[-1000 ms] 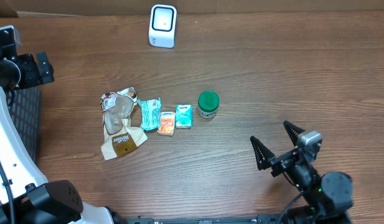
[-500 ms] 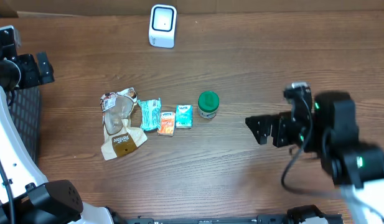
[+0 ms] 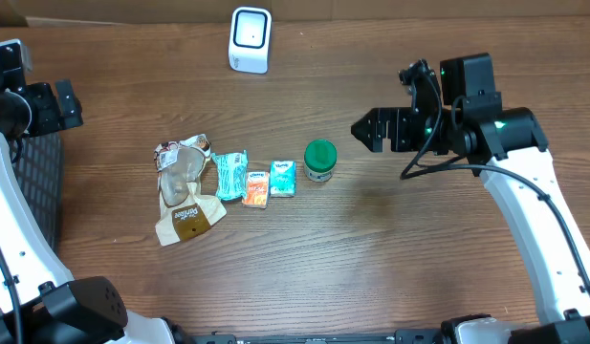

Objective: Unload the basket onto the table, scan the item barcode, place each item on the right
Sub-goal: 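Reach the right gripper over the jar and grasp its green lid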

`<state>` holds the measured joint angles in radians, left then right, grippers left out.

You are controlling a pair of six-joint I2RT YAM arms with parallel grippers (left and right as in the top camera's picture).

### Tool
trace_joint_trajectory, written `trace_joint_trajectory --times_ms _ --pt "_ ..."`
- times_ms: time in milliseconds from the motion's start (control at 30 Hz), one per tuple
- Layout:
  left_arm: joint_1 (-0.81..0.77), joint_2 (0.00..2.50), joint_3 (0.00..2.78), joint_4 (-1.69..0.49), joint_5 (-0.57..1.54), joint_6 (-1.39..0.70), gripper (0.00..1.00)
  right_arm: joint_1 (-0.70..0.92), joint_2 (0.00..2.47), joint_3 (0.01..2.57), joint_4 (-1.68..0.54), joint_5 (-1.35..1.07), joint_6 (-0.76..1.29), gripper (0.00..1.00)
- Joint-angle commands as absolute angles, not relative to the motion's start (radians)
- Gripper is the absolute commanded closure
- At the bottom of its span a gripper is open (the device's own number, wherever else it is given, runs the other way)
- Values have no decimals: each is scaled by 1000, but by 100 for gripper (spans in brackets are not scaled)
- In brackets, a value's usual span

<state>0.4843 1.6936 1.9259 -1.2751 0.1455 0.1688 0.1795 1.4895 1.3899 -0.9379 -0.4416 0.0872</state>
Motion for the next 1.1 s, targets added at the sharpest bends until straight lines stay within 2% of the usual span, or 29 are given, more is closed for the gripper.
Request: trace_joint_trajectory --times_ms 0,167,200,400,633,1067 --pt "484 1697 1934 -1275 147 195 0 199 1512 1428 -880 -485 -5 4" --pt "484 1697 1933 -1275 147 195 0 305 1570 1428 -831 -307 -116 5" --pt "484 1697 1933 -1275 147 195 0 371 1610 1428 -822 -218 -156 5" --pt "484 1697 1933 -1275 146 195 0 487 1737 1428 -804 -79 -250 5" --pt "484 1697 1933 -1275 147 195 0 501 1839 1428 -796 -53 -271 7" --pt "484 1697 1933 -1275 147 195 0 504 1875 1426 -782 -77 -278 7"
